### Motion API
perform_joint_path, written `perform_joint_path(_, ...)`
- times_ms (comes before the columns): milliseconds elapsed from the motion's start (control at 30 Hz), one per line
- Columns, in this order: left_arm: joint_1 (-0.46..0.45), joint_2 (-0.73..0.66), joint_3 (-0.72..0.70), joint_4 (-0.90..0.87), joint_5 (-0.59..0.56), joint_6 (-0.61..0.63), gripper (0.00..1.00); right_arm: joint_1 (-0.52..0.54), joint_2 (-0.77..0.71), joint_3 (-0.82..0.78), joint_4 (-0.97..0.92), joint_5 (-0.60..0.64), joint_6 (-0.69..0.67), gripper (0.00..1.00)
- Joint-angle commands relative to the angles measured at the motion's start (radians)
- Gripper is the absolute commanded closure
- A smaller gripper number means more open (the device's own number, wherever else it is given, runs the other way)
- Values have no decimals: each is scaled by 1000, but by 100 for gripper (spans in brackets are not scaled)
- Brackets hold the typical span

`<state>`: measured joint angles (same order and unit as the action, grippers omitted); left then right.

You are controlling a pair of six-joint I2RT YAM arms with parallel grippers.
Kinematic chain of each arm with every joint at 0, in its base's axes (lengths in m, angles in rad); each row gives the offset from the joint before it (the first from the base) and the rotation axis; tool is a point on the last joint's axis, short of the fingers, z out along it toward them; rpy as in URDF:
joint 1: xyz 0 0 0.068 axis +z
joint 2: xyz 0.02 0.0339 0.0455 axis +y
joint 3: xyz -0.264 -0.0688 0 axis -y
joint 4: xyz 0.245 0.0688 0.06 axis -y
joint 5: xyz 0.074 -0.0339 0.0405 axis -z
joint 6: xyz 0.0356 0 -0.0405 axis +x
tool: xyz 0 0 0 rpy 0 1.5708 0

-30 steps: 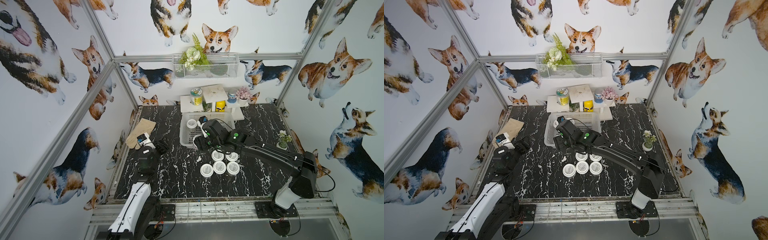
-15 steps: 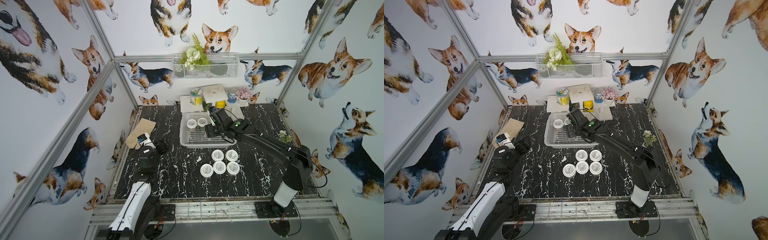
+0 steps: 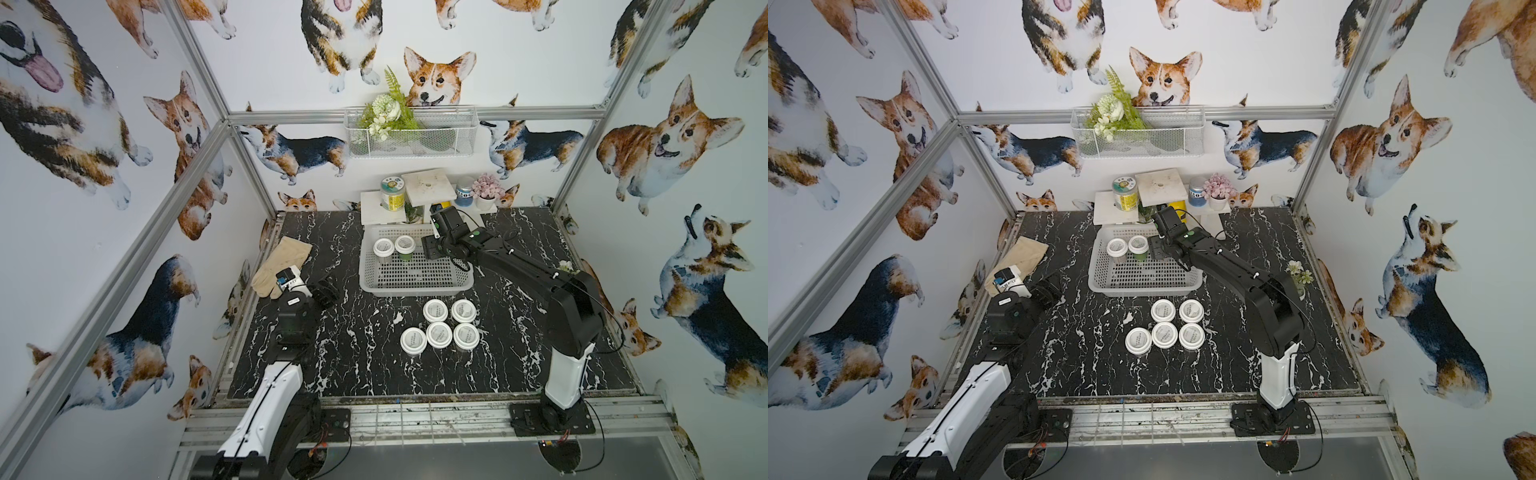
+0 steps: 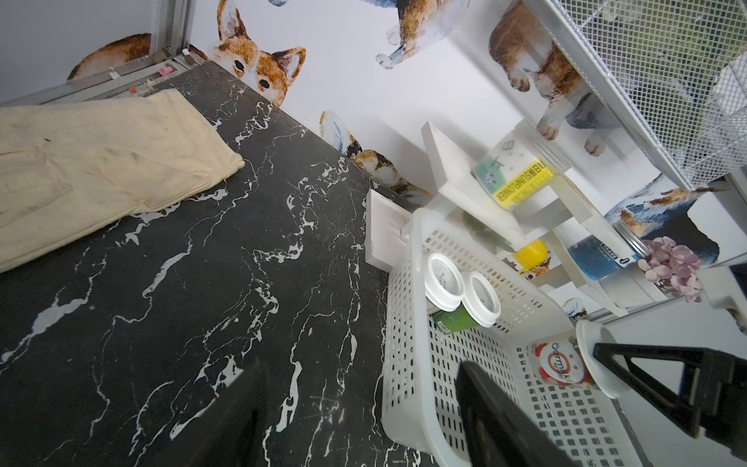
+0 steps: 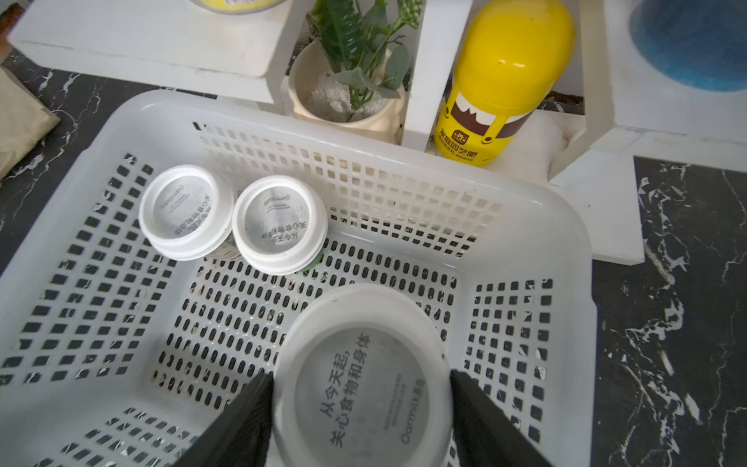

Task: Put the yogurt in the basket
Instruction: Place the yogurt in the basket.

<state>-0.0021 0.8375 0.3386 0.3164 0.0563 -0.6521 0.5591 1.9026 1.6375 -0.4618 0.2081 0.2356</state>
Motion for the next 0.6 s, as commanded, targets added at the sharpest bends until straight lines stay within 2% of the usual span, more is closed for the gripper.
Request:
perform_joint_path(0, 0, 0, 10, 21, 4, 9, 22, -11, 46, 38, 57, -16, -26, 28)
perform_joint_path(567, 1, 7, 12, 25, 8, 11, 22, -57, 219, 169, 67, -64, -41, 28)
